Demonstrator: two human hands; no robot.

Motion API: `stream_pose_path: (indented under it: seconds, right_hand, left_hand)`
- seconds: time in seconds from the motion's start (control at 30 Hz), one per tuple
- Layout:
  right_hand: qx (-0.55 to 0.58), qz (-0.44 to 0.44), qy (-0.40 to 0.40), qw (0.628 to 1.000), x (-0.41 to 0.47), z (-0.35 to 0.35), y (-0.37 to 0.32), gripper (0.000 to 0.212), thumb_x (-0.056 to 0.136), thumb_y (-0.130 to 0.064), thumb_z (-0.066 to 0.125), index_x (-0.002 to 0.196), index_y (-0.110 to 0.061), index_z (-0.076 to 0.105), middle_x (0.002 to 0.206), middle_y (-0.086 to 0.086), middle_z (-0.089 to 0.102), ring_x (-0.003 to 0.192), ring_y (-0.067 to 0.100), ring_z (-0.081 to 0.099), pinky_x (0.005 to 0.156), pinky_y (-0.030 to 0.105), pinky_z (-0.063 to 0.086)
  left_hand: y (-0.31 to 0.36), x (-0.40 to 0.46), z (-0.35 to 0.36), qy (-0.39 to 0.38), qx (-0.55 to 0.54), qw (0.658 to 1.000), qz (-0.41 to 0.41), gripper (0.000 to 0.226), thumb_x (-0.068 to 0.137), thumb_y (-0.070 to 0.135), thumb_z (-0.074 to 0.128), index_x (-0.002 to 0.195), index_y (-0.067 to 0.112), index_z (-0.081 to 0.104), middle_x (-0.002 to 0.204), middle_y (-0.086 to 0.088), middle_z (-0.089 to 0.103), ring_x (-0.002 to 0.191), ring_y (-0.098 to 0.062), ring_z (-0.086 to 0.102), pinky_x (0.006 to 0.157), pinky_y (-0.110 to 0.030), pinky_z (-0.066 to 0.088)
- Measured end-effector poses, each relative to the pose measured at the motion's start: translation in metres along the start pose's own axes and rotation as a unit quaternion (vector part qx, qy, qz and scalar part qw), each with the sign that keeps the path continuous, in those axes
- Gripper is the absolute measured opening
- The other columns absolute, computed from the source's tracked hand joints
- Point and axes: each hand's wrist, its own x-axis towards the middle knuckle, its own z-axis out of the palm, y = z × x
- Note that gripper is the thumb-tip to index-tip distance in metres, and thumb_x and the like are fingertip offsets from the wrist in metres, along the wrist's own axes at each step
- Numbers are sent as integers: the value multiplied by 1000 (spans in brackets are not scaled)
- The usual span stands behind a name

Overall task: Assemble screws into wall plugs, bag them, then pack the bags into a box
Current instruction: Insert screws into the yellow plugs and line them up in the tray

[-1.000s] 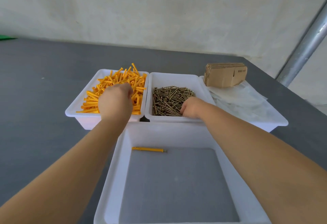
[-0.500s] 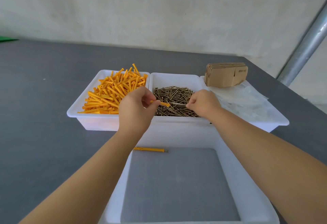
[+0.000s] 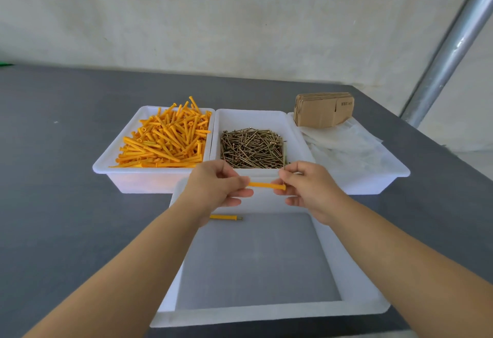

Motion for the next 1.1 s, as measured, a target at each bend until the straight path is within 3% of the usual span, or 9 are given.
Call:
stream_pose_path:
  seconds: [0.1,0.2,0.27,0.4,0.6,0.9,1.1]
  right_hand:
    - [-11,-21,-7,1000,-8,9,13,8,94,-10,64,98,-3,65,72,4,73,59,11,65,51,23,52]
    - [-49,-45,-3,998,-11,19,25,3,93,-8,65,95,-6,65,69,1,73,57,10,65,53,21,52]
    - [-53,-57,9,997,-9,22,28,4,94,-9,63,98,-8,63,71,0,74,61,9,69,57,21,54]
    - [-13,-98,37,994,-3,15,24,5,102,-16,50,101,-15,55,87,-6,77,83,9,73,73,30,57]
    - [54,-125,33,990,-4,11,22,12,101,-9,51,96,-13,61,96,4,73,86,15,74,66,26,56]
    - [61,-152,27,986,-3,9,23,17,100,-5,52,96,-14,66,92,2,76,92,14,72,73,29,59]
    - [54,-131,-16,990,-2,13,27,17,100,-5,50,94,-11,65,84,-1,73,88,22,74,74,34,61]
  left_hand:
    - [-9,-5,7,-65,107,992,11,15,83,3,75,84,6,61,71,-8,70,65,-16,73,61,-30,59]
    - [-17,-7,15,-120,260,957,57,12,88,2,65,93,12,67,83,-9,69,63,-11,69,71,-38,59]
    - [-20,-6,16,-122,293,946,65,19,92,1,58,97,14,70,88,-10,68,64,-9,70,74,-36,59]
    - [-23,-3,12,-116,209,971,-7,26,99,2,49,101,13,72,69,-5,68,67,-9,66,79,-31,58]
    - [-23,2,6,-93,62,990,-83,18,105,14,41,103,14,59,77,0,63,65,-12,62,62,-28,45]
    - [-26,-3,5,-172,205,961,-74,17,103,13,40,102,21,55,88,-3,67,79,-12,67,68,-29,48]
    - [-25,-1,5,-171,193,963,-72,16,103,14,41,103,21,55,88,-3,68,81,-12,67,67,-27,47]
